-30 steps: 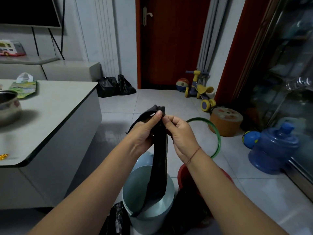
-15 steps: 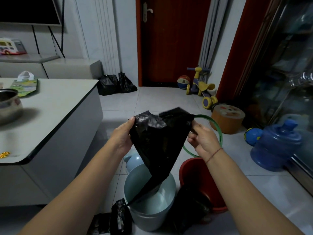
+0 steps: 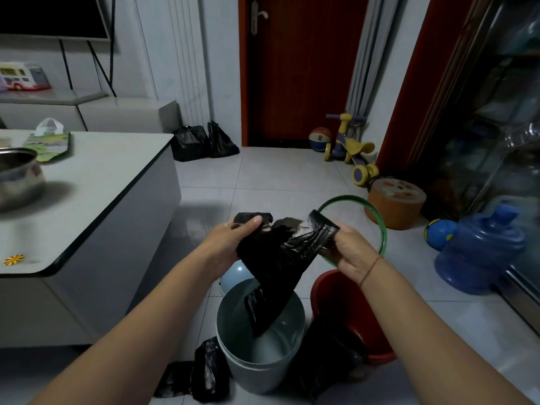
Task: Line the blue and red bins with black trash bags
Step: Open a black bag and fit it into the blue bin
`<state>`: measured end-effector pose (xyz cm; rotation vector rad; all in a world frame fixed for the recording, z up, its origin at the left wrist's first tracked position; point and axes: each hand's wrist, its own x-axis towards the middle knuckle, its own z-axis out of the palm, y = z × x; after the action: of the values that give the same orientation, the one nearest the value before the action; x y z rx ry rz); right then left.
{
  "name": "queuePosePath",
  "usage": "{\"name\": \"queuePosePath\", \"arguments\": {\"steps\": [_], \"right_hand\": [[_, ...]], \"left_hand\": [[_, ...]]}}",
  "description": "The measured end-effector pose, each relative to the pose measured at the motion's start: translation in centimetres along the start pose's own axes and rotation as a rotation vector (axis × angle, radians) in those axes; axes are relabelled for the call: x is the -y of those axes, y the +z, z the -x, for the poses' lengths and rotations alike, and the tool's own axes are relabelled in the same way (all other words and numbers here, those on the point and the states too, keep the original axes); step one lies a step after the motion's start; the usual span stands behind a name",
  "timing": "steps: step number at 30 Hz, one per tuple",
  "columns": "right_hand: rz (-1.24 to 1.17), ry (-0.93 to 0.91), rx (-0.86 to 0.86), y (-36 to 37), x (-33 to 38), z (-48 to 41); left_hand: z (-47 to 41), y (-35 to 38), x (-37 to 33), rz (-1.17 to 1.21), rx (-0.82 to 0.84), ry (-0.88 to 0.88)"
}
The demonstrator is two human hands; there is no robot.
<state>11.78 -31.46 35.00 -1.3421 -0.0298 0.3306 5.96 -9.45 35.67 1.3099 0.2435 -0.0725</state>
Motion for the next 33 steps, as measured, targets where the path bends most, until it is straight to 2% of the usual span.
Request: {"name": "queuePosePath", "arguments": {"steps": [4,8,13,14,16,17,18,19,21,23,24,26,29,33], "right_hand": [[-0.019,0.065,-0.076,-0.6,-0.2,-0.3],[-0.046,0.085,-0.250,-1.5,0.0,-0.7],[-0.066,0.037,-0.230,-1.1,-0.4,-0.9],[-0.046,0.002,-0.199,-1.0,-0.5,-0.8],[-0.001,-0.065,-0.122,-0.7,-0.6,-0.7],[0.027,-0.087,-0.090,-0.6,-0.7,-0.6],[0.054,-0.099,-0.066,-0.4,-0.7,-0.5],[0.075,-0.106,-0.050,-0.1,-0.8,-0.4],[0.098,-0.112,-0.033,0.5,-0.8,-0.4],[0.102,-0.110,-0.026,1.3,-0.8,-0.4],[0.097,-0.107,-0.023,1.6,-0.8,-0.3],[0.042,-0.102,-0.011,2.1,-0.8,0.0],[-0.103,-0.088,0.010,2.7,-1.3,0.8],[0.030,0.011,-0.084,3.3,-3.2,3.0]], "left_hand": [[-0.3,-0.7,0.2,0.087,-0.146,0.029],[-0.1,-1.5,0.9,0.082,-0.169,0.020],[0.5,-1.7,1.9,0.088,-0.228,0.016],[0.5,-1.8,2.0,0.025,-0.311,0.011],[0.7,-1.9,2.0,-0.259,-0.580,-0.016],[1.1,-1.7,2.0,-0.434,-0.662,0.033],[1.4,-1.3,1.9,-0.606,-0.673,0.139],[1.8,-0.8,1.7,-0.744,-0.606,0.281],[2.1,0.4,1.0,-0.868,-0.312,0.460],[2.3,1.6,0.6,-0.896,-0.058,0.423],[2.3,2.1,0.6,-0.900,-0.005,0.375],[2.1,2.7,1.1,-0.854,-0.006,0.311],[2.0,3.1,2.1,-0.612,-0.075,0.206],[1.9,3.1,3.1,-0.224,-0.072,0.045]]}}
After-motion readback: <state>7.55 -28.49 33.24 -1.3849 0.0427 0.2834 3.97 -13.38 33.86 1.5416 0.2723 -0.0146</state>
